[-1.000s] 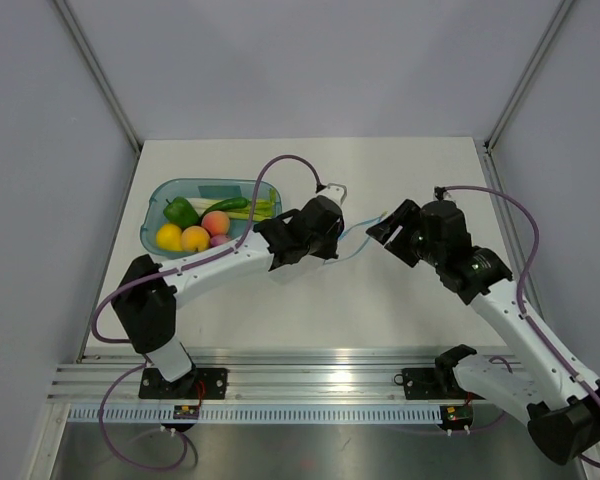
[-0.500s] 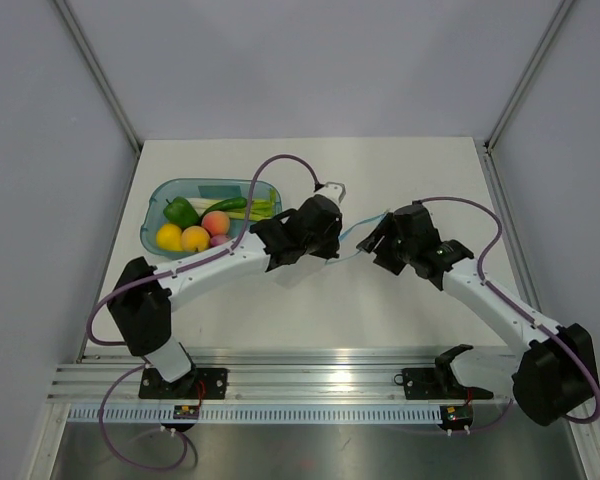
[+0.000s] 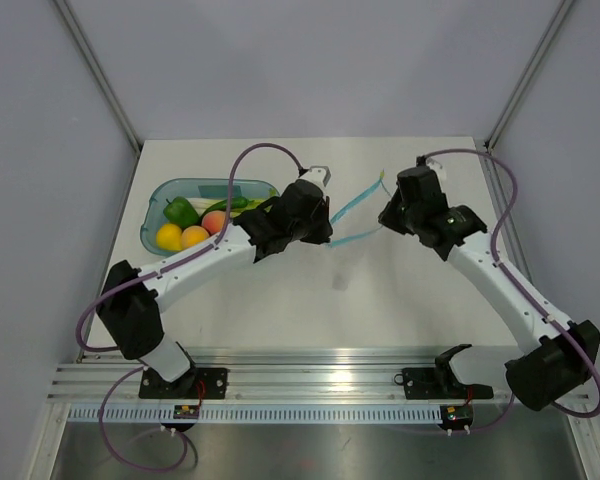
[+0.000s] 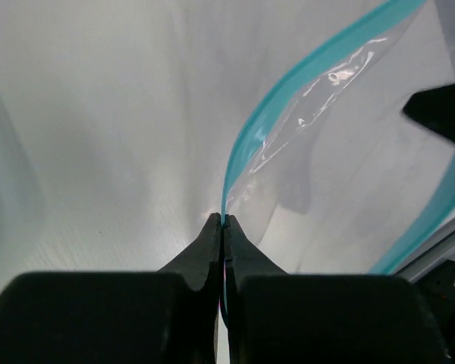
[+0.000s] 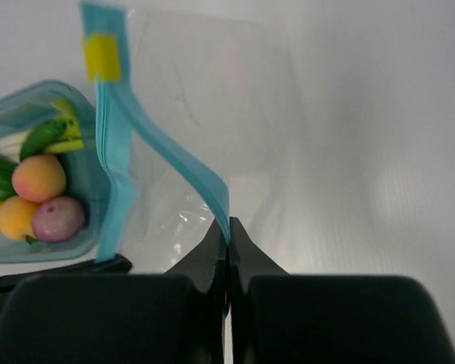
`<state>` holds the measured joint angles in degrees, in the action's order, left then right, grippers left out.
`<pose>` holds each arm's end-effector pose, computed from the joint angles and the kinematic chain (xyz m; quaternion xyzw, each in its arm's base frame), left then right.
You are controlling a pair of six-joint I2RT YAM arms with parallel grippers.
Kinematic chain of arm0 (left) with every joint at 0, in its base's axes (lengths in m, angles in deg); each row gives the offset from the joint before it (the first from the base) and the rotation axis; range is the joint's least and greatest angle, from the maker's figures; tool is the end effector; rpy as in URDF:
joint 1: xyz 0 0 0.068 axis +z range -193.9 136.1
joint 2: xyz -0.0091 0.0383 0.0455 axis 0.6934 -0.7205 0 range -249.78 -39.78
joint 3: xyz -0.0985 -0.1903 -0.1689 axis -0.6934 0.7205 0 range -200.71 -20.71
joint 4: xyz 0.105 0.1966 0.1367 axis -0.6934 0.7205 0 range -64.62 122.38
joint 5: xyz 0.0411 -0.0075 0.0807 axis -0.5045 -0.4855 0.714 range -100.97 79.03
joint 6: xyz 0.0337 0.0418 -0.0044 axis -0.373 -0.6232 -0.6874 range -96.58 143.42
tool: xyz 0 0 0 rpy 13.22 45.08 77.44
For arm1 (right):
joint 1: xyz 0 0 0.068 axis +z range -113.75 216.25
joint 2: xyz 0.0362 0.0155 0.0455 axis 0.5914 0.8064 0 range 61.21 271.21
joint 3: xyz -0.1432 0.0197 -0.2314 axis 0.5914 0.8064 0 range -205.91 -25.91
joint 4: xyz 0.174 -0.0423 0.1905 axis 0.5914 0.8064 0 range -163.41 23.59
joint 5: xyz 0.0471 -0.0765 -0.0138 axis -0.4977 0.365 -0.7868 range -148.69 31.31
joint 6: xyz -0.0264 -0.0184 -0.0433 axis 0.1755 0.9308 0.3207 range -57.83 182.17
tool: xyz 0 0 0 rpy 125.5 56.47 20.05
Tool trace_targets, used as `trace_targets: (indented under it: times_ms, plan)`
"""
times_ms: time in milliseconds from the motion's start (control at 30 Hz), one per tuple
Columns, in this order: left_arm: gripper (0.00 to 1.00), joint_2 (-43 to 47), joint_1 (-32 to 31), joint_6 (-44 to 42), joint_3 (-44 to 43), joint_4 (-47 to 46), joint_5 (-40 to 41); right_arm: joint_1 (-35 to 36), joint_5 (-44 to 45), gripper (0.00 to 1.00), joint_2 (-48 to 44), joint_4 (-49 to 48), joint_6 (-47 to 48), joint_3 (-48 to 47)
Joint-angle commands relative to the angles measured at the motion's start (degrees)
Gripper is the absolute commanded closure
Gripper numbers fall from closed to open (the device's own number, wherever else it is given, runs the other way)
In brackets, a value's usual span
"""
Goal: Place the food in the zip-top bag and seal the zipper
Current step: Open the zipper of the food storage bag at the center of the board.
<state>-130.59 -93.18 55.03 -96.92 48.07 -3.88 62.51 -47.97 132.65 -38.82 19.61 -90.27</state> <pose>0.2401 -0.2722 0.3076 0.1102 0.8880 -0.2453 0.3731 0.2432 0.1126 0.3206 0.1667 0.8938 0.1600 0.3844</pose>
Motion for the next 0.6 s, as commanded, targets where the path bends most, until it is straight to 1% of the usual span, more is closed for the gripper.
trace_targets:
  times_ms: [0, 33, 67, 100, 133, 167, 200, 300, 367, 400, 467, 500, 533, 567]
  plan:
    - [1.0, 1.07, 0.06, 2.04, -5.35, -3.53, -4.36, 0.37, 10.18, 1.0, 1.33, 10.12, 11.96, -15.15]
    - [1.0, 0.72, 0.06, 2.92, -5.53, -4.23, -5.24, 0.37, 11.24, 1.0, 2.2, 14.67, 14.85, -18.14]
    - [1.0, 0.28, 0.14, 4.93, -5.36, -5.11, -6.64, 0.37, 12.03, 1.0, 4.04, 16.54, 16.27, -23.39]
    - [1.0, 0.19, 0.15, 5.9, -4.92, -7.3, -6.74, 0.37, 12.22, 1.0, 5.02, 18.3, 17.59, -25.88]
    - [1.0, 0.1, 0.23, 7.04, -3.53, -8.54, -8.66, 0.46, 12.22, 1.0, 6.07, 21.89, 19.52, -28.17]
    - [1.0, -0.25, 0.23, 8.88, -2.73, -9.68, -9.63, 0.46, 11.17, 1.0, 8.08, 23.49, 20.32, -31.67]
    - [1.0, -0.42, 0.32, 9.86, -1.94, -11.69, -9.82, 0.46, 10.29, 1.0, 9.15, 25.68, 21.64, -32.84]
    - [1.0, -1.65, 0.67, 11.54, 1.14, -13.81, -10.87, 1.51, 7.3, 1.0, 12.05, 26.06, 22.61, -31.37]
    - [1.0, -2.18, 0.67, 11.45, 2.99, -14.26, -10.79, 3.17, 6.86, 1.0, 13.72, 25.36, 22.09, -27.17]
    - [0.97, -2.62, 0.67, 11.36, 3.69, -14.17, -10.44, 3.62, 6.51, 1.0, 14.16, 24.66, 21.65, -25.57]
    - [0.84, -2.89, 0.76, 10.93, 5.79, -14.43, -10.69, 5.28, 5.2, 1.0, 15.3, 21.41, 20.42, -20.75]
    - [0.65, -3.06, 0.76, 10.75, 6.5, -14.7, -11.22, 5.99, 4.93, 1.0, 15.74, 19.48, 20.07, -19.59]
    - [0.58, -2.98, 0.76, 10.66, 7.29, -14.96, -11.66, 6.43, 5.01, 1.0, 16.44, 19.03, 19.11, -18.62]
    - [0.53, -2.97, 0.76, 10.14, 7.99, -15.49, -12.71, 6.87, 5.19, 1.0, 17.76, 18.76, 18.75, -17.65]
